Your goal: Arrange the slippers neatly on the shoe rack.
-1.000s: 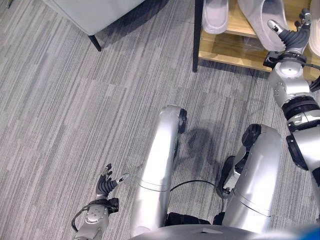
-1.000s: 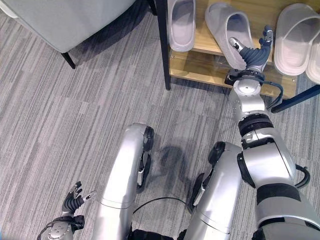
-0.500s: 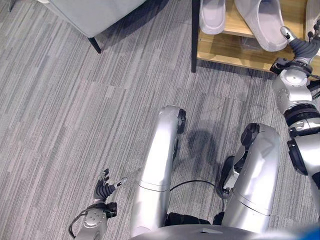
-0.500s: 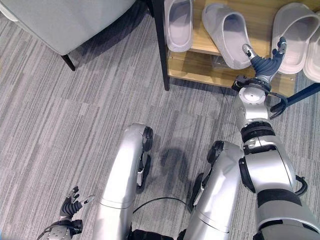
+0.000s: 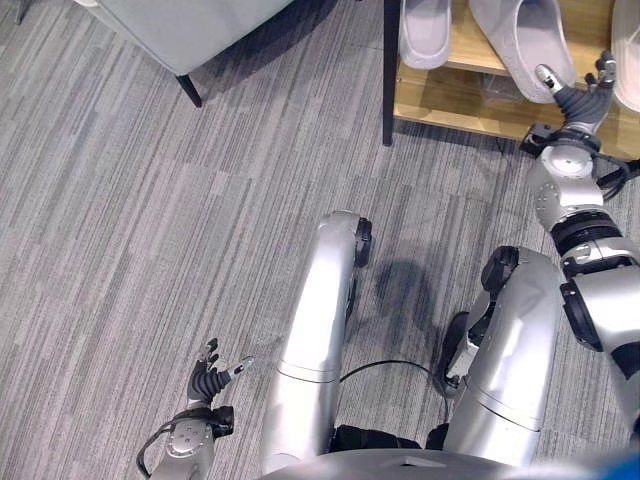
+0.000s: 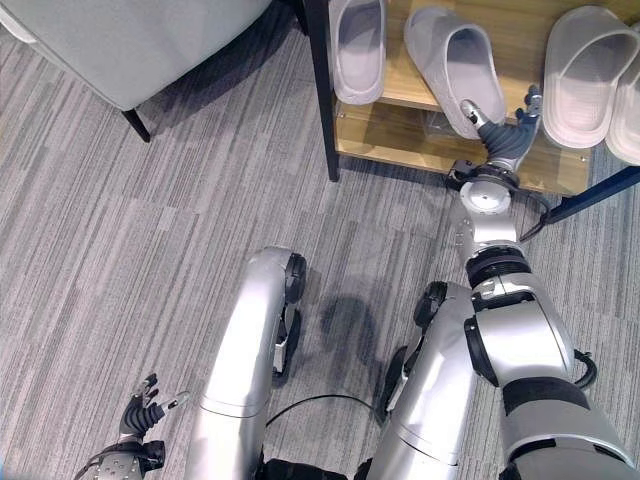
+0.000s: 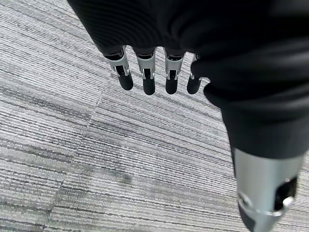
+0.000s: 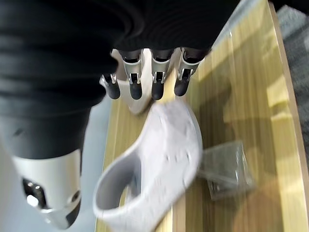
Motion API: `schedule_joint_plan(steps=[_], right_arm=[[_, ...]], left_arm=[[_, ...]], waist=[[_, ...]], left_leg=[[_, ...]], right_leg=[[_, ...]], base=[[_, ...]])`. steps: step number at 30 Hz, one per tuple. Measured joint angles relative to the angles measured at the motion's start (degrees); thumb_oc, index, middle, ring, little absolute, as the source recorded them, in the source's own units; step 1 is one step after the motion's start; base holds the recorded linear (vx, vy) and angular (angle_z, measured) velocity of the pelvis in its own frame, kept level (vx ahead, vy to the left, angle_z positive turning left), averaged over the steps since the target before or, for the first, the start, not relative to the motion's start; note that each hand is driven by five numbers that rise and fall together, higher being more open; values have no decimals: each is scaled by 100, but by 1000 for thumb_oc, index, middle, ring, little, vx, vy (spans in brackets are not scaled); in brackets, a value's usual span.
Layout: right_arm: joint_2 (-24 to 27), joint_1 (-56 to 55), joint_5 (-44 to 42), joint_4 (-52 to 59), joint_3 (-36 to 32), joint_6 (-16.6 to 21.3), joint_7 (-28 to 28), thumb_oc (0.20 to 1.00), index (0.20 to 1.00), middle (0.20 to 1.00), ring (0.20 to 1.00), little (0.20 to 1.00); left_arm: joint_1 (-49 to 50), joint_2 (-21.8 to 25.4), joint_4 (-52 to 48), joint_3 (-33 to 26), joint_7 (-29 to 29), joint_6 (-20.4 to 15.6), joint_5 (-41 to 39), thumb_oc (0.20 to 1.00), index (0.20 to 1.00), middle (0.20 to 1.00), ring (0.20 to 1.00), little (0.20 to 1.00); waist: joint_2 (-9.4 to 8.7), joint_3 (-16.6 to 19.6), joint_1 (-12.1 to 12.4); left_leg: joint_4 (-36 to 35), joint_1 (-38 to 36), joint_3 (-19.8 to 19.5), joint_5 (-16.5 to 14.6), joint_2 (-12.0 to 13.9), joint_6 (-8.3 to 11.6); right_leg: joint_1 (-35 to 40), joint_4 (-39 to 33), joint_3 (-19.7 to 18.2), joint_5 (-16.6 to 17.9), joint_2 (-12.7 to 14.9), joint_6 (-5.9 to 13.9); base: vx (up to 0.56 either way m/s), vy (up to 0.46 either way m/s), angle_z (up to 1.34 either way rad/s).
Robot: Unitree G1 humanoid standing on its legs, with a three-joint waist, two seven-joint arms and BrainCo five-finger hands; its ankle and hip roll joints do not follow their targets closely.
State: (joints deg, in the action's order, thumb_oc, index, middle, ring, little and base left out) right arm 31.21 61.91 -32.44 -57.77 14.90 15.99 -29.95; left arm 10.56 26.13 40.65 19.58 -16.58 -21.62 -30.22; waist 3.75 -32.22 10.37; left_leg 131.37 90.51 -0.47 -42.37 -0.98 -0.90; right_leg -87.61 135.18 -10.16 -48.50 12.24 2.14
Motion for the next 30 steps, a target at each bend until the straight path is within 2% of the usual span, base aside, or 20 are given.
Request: schedule_joint_plan(steps=[18,30], right_arm=[[-215,-2,10,184,324,-56,235,1000,1000,1000,1000,1000],[-641,-158,249,498,614,-146,404,1000,1000,1000,1000,1000]], left_arm=[[74,-1,-4,-3,1,8,5,1000,1000,1000,1000,1000],[78,-2,4,-8,1,13,5,1000,1000,1000,1000,1000]], waist=[[16,-7,10],[17,-8,15]], left_leg=[[5,-6,2,-12,-1,25],[25,-22,-5,-27,-2,57]], right_leg=[[4,6,-7,0,-8,0],[9,32,-12,0,-20,0]], base=[[0,0,0],[0,0,0]])
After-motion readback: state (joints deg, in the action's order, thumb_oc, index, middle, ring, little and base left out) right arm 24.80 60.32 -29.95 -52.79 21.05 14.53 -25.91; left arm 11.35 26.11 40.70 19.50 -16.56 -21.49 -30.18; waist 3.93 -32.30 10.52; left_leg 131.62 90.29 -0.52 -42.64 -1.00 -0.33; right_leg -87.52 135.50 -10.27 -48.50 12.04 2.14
